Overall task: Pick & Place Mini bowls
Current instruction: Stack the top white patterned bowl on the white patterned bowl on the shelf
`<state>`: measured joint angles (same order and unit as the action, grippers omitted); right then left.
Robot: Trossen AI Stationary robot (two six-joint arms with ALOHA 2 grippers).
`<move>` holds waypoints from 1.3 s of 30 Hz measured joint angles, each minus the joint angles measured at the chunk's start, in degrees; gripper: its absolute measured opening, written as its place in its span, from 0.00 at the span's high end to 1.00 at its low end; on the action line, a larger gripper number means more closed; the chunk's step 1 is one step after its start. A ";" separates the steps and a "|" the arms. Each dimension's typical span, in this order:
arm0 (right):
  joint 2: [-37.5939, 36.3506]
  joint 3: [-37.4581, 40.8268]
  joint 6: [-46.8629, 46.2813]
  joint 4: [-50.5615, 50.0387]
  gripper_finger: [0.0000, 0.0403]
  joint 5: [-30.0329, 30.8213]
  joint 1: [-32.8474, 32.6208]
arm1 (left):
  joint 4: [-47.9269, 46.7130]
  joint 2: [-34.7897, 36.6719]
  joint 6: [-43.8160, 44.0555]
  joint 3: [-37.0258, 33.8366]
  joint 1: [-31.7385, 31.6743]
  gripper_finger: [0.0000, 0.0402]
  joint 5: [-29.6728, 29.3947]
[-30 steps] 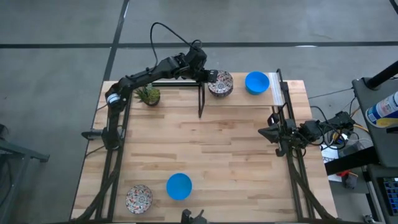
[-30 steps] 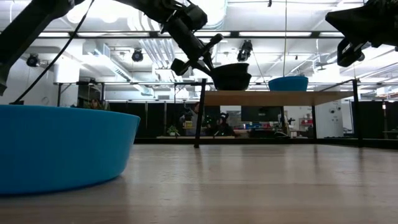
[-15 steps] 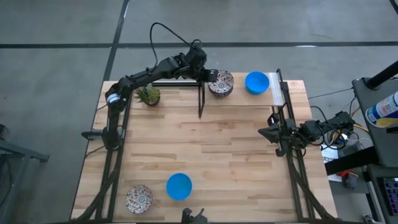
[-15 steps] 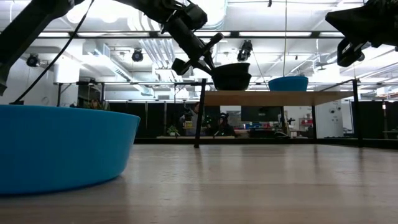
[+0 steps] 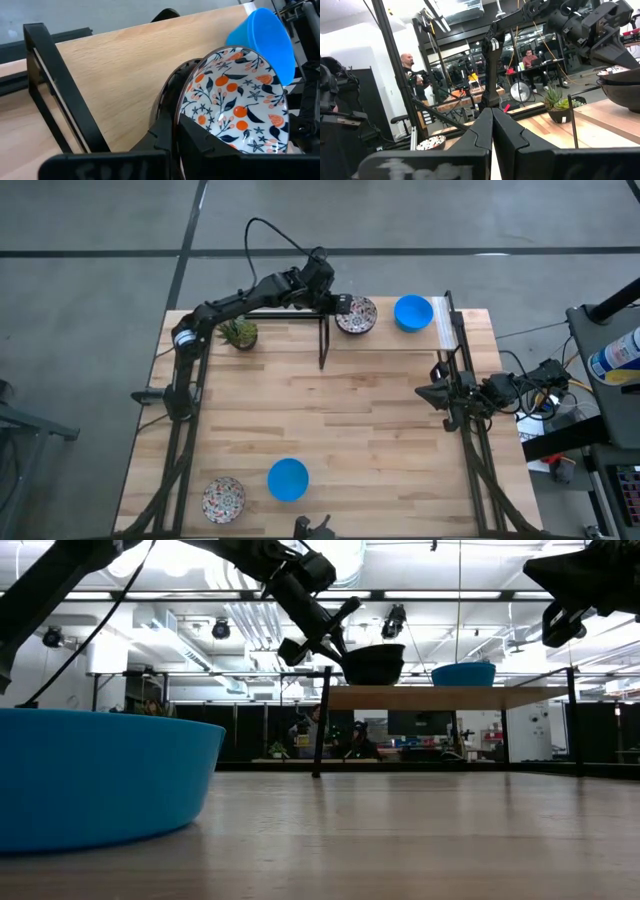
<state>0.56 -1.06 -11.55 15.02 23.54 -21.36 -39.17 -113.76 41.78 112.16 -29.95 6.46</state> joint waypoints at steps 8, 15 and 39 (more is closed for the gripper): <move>0.00 -0.01 0.00 -0.01 0.98 0.00 0.01 | -1.01 0.09 -1.51 0.00 0.00 0.91 -0.01; 0.00 -0.02 0.00 0.01 0.98 0.00 0.00 | -0.97 0.27 -0.50 0.00 0.02 0.75 0.06; 0.02 -0.02 0.00 0.01 0.98 0.00 -0.01 | -2.15 0.64 0.10 3.88 0.07 0.69 0.04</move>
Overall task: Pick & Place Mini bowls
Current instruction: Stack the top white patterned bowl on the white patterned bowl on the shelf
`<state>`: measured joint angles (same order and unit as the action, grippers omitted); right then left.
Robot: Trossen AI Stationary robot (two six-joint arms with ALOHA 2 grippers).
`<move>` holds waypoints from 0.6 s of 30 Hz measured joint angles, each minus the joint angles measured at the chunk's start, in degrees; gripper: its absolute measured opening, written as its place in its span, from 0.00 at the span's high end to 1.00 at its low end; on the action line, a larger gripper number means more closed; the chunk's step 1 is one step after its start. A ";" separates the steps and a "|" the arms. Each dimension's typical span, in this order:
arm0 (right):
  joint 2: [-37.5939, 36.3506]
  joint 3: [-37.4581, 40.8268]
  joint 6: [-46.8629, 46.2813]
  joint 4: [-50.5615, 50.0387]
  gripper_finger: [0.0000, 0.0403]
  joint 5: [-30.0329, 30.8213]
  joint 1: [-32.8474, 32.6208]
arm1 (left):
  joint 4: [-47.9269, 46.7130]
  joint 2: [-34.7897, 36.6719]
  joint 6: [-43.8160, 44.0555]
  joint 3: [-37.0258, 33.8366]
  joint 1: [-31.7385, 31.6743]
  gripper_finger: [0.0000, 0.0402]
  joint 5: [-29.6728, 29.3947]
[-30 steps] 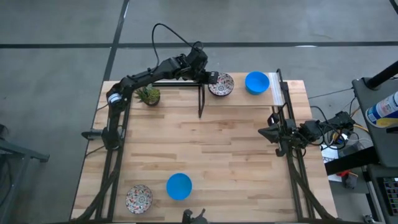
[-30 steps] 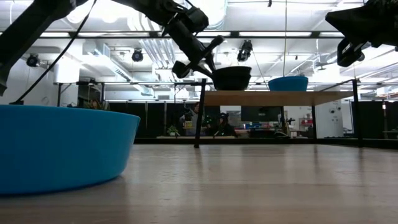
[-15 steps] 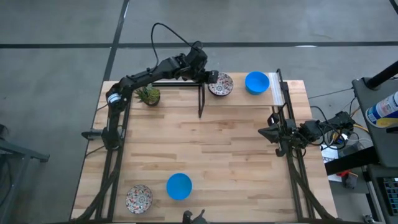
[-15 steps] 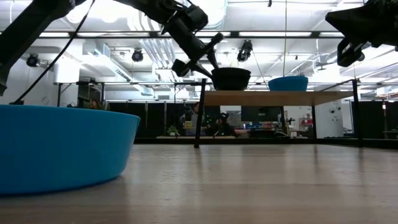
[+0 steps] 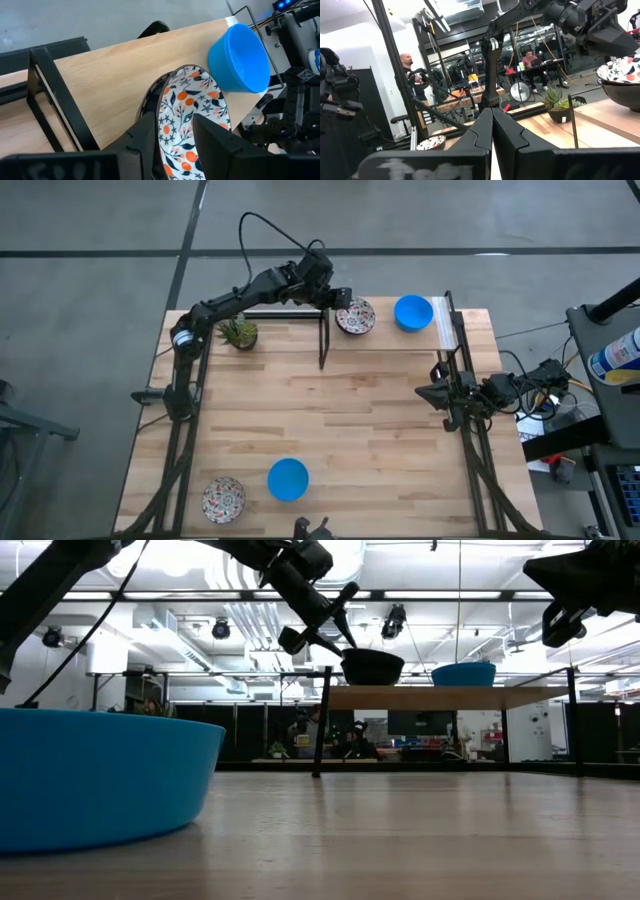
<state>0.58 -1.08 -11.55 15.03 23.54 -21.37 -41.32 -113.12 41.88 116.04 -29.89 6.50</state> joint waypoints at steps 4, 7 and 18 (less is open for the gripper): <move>0.00 0.00 0.00 0.00 0.98 0.01 0.02 | -0.88 0.00 -0.06 0.59 0.00 0.69 0.02; 0.00 0.00 0.00 -0.01 0.98 -0.01 0.01 | -1.98 0.04 -0.52 0.97 0.03 0.69 0.00; 0.00 0.00 0.00 -0.02 0.98 -0.01 0.02 | -4.74 0.88 -1.65 1.08 0.15 0.69 -0.09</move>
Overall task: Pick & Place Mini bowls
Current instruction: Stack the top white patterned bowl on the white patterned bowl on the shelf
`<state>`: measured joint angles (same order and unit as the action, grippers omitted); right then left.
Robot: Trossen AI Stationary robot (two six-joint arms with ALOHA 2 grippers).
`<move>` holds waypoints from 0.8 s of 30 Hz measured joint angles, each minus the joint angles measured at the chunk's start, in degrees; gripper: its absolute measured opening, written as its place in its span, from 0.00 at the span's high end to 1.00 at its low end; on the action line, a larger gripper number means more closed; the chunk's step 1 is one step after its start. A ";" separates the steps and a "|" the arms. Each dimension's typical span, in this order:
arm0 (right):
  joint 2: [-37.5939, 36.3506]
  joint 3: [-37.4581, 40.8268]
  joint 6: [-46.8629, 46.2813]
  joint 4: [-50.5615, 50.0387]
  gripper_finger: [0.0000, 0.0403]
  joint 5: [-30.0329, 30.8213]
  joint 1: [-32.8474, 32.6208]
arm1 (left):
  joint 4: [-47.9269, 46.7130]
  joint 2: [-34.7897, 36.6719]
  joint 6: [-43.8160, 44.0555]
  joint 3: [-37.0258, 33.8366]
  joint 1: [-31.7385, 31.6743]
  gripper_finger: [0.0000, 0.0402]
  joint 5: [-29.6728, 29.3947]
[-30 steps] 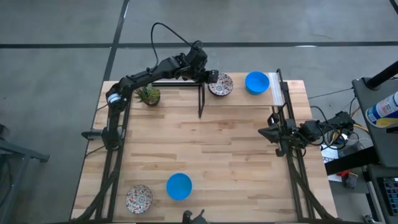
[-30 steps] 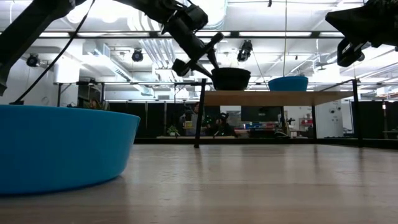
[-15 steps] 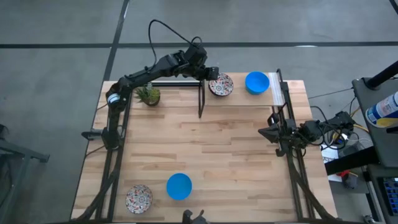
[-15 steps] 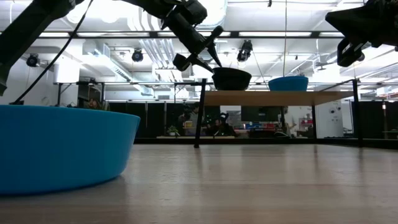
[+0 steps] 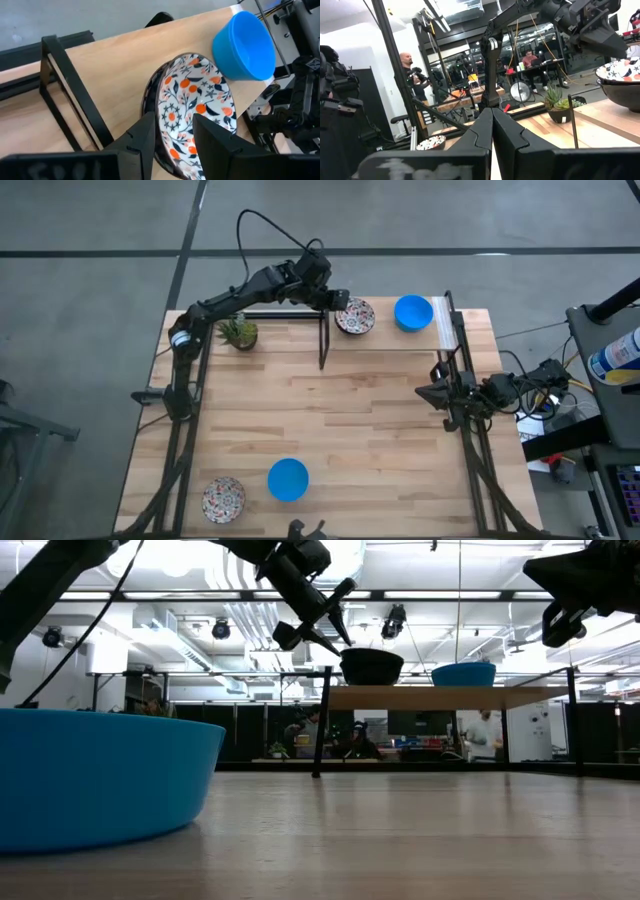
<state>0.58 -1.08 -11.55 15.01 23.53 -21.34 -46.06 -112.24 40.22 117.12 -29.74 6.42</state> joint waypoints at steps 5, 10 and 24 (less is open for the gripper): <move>0.00 0.00 0.00 0.02 0.98 0.02 -0.02 | 1.40 1.07 -0.40 0.02 0.00 0.69 -0.07; 0.00 0.00 0.00 0.00 0.98 0.02 0.00 | 0.91 1.06 0.77 -0.37 0.08 0.69 1.65; 0.00 0.00 0.00 0.02 0.98 0.02 0.00 | 1.67 1.02 2.25 -3.55 0.26 0.69 1.66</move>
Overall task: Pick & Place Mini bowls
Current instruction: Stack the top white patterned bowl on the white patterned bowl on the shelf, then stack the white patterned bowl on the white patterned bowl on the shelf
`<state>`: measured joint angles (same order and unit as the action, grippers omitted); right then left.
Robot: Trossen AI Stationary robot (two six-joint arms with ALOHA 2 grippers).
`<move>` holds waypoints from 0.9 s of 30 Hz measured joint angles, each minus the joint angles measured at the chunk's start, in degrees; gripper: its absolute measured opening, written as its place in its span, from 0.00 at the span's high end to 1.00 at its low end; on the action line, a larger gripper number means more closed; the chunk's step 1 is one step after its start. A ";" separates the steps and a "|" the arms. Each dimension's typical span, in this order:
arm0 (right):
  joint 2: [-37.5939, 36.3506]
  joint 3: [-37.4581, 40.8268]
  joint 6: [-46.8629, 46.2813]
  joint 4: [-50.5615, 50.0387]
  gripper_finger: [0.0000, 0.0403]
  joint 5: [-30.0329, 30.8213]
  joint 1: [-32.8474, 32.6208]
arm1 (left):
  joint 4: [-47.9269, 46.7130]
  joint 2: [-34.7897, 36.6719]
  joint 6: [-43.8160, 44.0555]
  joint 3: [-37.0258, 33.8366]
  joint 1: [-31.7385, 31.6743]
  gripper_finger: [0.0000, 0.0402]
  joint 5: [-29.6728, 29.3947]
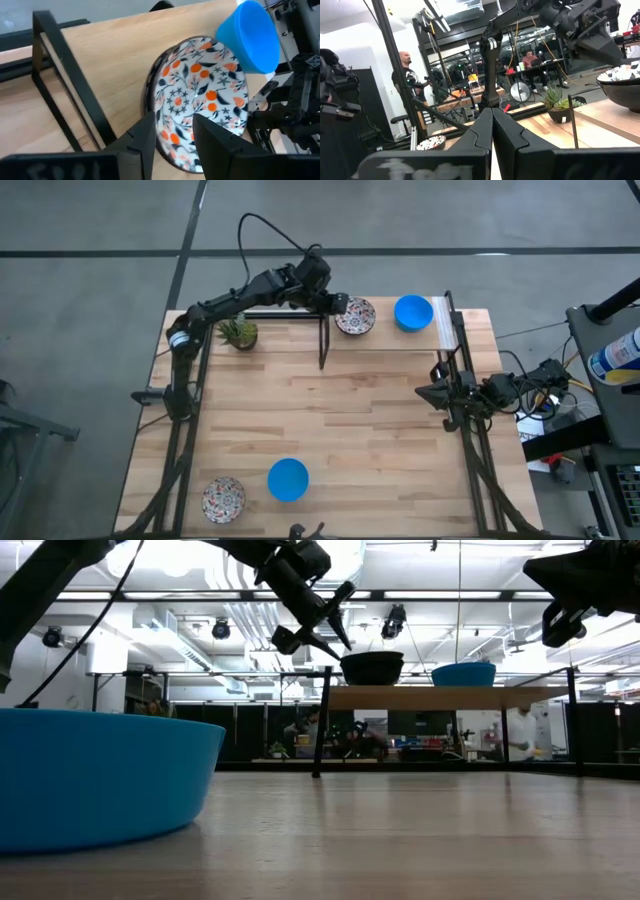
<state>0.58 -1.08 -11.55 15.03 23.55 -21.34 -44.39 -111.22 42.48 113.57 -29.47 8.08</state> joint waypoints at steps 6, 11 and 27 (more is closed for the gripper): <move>-0.01 0.00 0.00 -0.01 0.98 -0.01 0.00 | 1.25 1.47 -1.26 0.63 -0.03 0.69 0.64; -0.04 0.00 0.00 0.00 0.98 0.00 0.00 | -2.51 3.19 -2.41 0.59 0.48 0.69 5.03; -0.02 0.00 0.00 -0.02 0.98 -0.01 -0.02 | -32.39 12.53 -18.82 0.54 8.16 0.69 7.93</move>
<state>0.56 -1.08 -11.55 15.00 23.53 -21.36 -76.78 -98.69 23.66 114.10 -21.32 16.01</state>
